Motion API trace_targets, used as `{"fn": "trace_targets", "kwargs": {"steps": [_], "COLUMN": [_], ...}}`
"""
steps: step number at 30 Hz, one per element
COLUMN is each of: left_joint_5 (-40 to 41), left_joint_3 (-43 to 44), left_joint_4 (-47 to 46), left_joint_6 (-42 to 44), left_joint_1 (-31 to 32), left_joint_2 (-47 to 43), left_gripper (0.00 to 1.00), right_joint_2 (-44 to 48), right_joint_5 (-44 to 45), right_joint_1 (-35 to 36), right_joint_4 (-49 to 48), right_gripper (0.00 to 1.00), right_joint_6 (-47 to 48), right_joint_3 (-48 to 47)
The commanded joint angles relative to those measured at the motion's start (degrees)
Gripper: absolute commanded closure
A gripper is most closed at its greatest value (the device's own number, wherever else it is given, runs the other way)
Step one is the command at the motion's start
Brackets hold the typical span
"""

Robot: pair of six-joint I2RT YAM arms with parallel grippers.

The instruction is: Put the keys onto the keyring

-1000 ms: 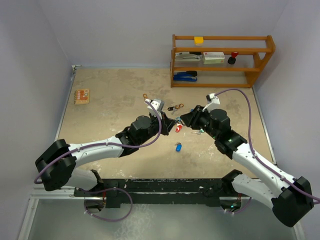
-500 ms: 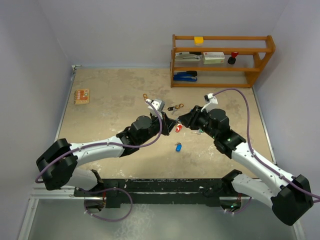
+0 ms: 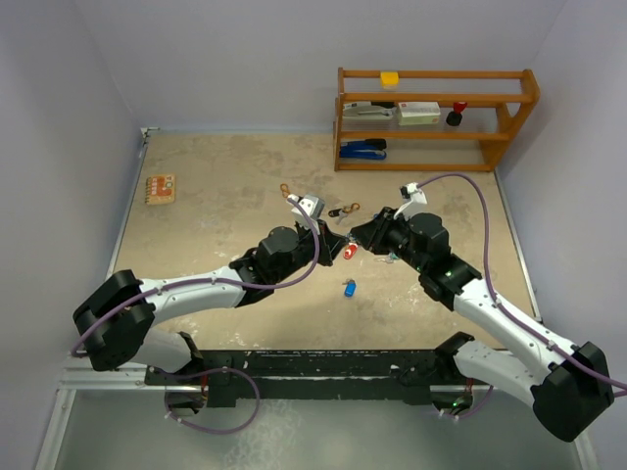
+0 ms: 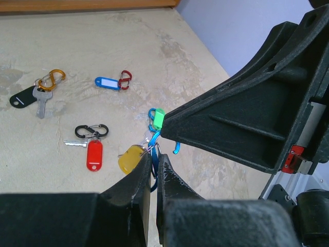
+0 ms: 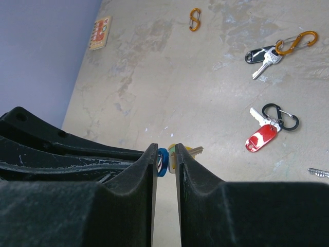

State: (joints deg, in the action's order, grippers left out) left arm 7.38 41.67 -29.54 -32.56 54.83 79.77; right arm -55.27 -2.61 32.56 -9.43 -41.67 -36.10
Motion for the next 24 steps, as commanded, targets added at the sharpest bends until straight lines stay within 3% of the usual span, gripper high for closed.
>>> {"fn": "trace_targets", "kwargs": {"steps": [1, 11, 24], "left_joint_5": [-0.9, -0.99, -0.98], "left_joint_3": [2.52, 2.79, 2.36], "left_joint_4": [-3.88, -4.17, -4.74], "left_joint_6": [-1.06, -1.04, -1.28], "left_joint_1": [0.19, 0.19, 0.24], "left_joint_2": [-0.06, -0.05, 0.21], "left_gripper": [1.0, 1.0, 1.0], "right_joint_2": [-0.21, -0.94, -0.26], "right_joint_5": [-0.99, -1.34, -0.98], "right_joint_1": [-0.12, -0.12, -0.12], "right_joint_4": [-2.87, -3.31, -3.12], "right_gripper": [0.78, 0.79, 0.98], "right_joint_6": [-0.3, -0.34, -0.25], "right_joint_3": [-0.07, 0.04, 0.22]}}
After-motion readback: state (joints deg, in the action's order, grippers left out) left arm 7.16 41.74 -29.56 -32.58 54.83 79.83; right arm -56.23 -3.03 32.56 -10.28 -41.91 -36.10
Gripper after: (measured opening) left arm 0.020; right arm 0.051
